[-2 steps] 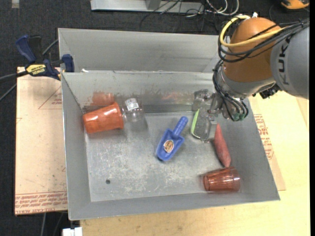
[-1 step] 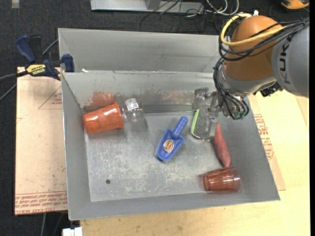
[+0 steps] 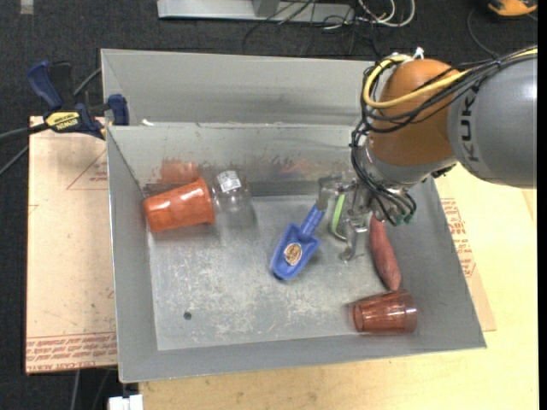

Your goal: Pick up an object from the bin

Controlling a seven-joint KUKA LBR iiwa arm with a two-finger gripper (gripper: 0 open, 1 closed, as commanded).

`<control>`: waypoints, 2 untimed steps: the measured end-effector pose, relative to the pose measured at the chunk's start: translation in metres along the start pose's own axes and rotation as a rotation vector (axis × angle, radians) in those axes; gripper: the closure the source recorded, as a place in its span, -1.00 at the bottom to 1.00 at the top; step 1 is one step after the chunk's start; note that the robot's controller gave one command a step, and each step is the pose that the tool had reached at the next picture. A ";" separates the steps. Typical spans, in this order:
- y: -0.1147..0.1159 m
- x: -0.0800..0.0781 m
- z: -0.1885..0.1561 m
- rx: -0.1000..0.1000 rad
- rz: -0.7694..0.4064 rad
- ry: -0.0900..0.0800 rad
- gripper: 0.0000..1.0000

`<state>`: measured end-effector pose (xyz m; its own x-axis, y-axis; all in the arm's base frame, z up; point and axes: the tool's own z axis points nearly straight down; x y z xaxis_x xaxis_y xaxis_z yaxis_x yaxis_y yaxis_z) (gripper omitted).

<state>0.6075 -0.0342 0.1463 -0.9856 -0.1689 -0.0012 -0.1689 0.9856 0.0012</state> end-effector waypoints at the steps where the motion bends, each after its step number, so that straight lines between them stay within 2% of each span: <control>1: 0.003 -0.014 0.078 0.000 -0.255 -0.004 -1.00; 2: 0.042 -0.026 0.052 0.000 -0.433 -0.004 -1.00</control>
Offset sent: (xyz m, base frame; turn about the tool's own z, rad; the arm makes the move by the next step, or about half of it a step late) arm 0.0186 0.0456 -0.0513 -0.4341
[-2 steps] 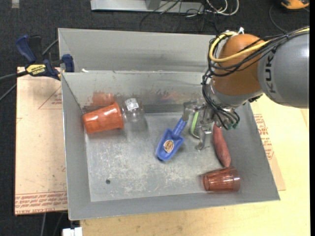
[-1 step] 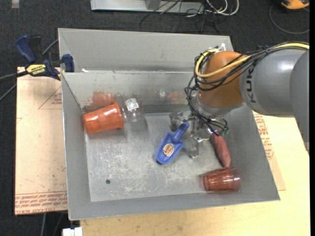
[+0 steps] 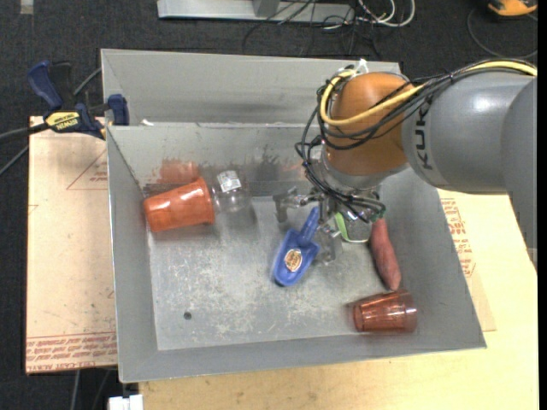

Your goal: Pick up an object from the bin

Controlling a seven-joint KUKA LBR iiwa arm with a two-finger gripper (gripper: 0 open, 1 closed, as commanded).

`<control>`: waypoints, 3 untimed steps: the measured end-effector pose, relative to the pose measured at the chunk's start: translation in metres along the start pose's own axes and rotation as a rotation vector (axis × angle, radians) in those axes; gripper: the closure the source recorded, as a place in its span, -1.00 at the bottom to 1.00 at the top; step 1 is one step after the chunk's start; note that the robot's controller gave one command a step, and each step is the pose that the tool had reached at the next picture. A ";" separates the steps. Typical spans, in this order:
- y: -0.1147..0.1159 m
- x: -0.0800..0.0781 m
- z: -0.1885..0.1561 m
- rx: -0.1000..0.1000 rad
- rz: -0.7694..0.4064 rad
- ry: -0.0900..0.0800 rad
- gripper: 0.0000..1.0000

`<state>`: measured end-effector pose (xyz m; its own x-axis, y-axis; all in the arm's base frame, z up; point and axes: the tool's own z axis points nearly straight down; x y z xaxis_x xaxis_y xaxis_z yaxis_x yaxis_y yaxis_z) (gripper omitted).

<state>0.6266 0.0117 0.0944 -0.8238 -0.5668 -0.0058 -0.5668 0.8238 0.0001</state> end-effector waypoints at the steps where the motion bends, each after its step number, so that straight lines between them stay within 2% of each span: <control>1: 0.001 0.025 0.024 0.001 0.086 -0.003 1.00; 2: 0.001 0.025 0.024 0.001 0.087 -0.003 1.00; 3: 0.010 0.025 -0.062 -0.001 0.106 -0.002 1.00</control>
Offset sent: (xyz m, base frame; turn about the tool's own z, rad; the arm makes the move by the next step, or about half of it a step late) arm 0.0000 0.0000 0.0000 0.0000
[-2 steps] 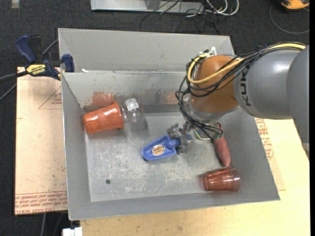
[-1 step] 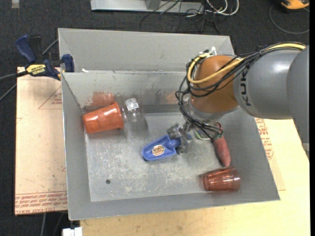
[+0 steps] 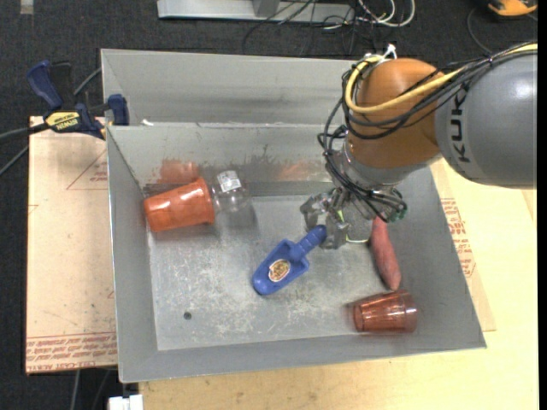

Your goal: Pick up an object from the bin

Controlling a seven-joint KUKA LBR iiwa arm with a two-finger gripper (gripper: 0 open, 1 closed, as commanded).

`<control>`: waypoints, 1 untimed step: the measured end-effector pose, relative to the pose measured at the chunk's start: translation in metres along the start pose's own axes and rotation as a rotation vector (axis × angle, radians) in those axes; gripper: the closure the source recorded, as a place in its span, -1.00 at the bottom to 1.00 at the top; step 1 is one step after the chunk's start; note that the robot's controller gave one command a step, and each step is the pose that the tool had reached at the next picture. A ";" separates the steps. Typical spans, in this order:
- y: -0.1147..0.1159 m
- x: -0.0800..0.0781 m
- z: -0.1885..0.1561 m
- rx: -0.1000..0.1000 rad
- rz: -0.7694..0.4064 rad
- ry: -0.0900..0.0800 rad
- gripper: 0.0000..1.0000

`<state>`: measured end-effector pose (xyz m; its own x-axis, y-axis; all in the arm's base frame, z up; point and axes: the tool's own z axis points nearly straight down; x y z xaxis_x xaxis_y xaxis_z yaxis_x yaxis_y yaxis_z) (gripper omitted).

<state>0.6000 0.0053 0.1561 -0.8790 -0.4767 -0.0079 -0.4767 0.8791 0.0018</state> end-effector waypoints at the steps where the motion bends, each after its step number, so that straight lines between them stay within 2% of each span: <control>1: -0.019 0.002 -0.057 0.006 0.040 -0.010 1.00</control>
Offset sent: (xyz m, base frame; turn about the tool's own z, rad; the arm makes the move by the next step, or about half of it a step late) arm -0.0056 0.0051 -0.0793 0.0540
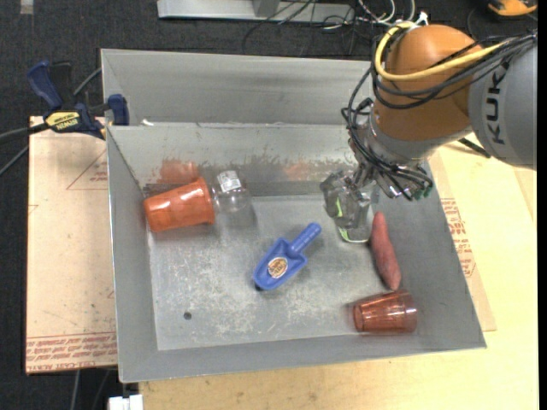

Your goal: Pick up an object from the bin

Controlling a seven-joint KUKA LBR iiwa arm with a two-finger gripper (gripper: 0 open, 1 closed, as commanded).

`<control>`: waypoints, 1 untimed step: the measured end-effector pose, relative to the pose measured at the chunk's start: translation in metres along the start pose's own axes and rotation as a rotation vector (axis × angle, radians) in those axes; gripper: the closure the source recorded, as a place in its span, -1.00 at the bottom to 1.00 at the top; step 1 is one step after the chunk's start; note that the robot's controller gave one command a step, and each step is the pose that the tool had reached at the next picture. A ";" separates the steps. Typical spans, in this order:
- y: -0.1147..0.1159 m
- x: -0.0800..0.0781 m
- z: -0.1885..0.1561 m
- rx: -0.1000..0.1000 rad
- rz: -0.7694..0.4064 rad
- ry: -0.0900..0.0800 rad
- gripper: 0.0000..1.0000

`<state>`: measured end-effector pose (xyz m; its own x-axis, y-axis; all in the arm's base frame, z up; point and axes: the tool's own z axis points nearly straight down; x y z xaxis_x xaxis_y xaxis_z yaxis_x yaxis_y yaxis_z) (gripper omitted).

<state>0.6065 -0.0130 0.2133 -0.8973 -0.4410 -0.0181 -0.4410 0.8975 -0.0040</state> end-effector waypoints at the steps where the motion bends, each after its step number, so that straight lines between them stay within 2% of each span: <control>1: 0.019 0.001 0.095 -0.004 0.008 0.004 1.00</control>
Offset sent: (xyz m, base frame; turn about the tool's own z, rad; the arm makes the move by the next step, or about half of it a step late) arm -0.0282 0.0170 -0.1328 -0.3853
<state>0.5988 0.0041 0.1185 -0.9009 -0.4338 -0.0144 -0.4338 0.9010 0.0004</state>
